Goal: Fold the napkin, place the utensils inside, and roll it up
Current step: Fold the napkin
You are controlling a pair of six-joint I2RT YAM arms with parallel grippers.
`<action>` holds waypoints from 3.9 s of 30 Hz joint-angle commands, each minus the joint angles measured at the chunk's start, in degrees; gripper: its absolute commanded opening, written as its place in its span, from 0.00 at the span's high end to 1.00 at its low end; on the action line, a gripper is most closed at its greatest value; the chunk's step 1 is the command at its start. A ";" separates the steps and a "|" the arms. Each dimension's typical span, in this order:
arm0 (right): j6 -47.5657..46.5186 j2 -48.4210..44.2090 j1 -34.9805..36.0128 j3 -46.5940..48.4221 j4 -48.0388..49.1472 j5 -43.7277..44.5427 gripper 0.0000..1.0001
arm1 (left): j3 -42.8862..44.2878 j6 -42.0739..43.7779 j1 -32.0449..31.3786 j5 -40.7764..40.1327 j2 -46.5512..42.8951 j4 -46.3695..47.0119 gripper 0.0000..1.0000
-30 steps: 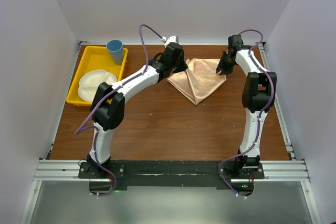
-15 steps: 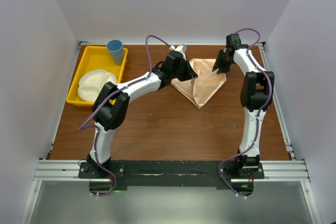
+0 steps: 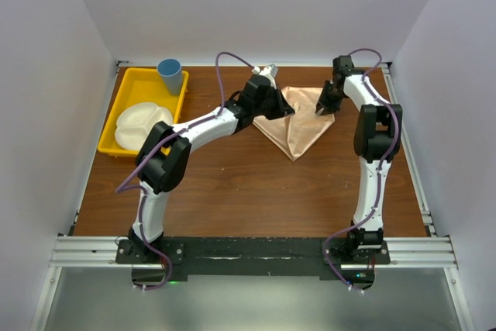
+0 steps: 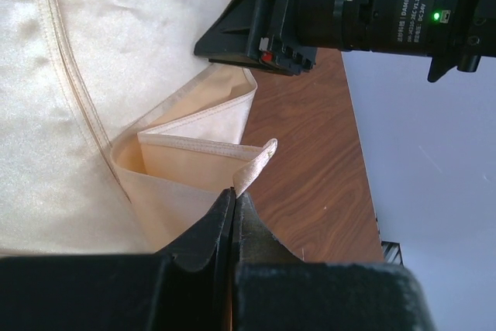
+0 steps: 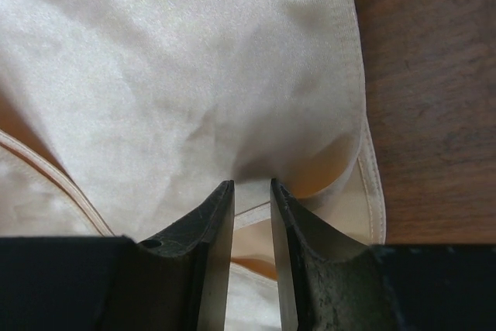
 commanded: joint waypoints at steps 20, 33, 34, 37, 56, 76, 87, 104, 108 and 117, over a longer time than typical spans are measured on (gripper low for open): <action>-3.44 -11.98 -4.38 -10.41 -2.44 1.64 0.71 | 0.68 1.93 5.07 2.57 0.88 -4.55 0.96; -0.62 -7.50 -1.83 -1.62 -0.42 -1.71 0.59 | 7.79 5.00 4.90 -1.90 4.39 -13.68 0.22; -0.45 -7.33 -1.83 -1.01 0.28 -1.62 0.59 | 9.19 5.79 4.81 -3.48 4.57 -16.56 0.20; -0.09 -5.31 -0.42 1.53 -0.41 -1.36 0.58 | 10.69 6.23 4.37 -8.84 4.84 -20.80 0.20; -0.71 -2.23 -0.33 2.95 -1.65 0.93 0.66 | 31.51 -1.32 -0.99 -35.13 15.02 -47.18 0.34; -1.68 -3.72 -0.42 -0.74 -1.82 1.81 0.70 | 37.68 4.47 -1.69 -40.06 20.75 -46.48 0.57; -1.06 -5.74 -1.03 -4.16 -3.58 1.55 0.71 | 25.99 8.08 -1.69 -30.15 10.12 -32.51 1.00; -1.06 -9.87 -5.69 -10.76 -3.58 0.40 0.74 | 14.04 6.85 2.35 -10.53 3.43 -14.66 1.00; -1.24 -10.05 -6.31 -11.20 -3.49 0.40 0.75 | 13.16 7.73 3.05 -7.63 3.61 -13.87 0.99; -1.24 -10.22 -6.31 -11.46 -3.49 -0.48 0.75 | 8.68 12.65 4.72 -5.34 5.19 -10.97 0.94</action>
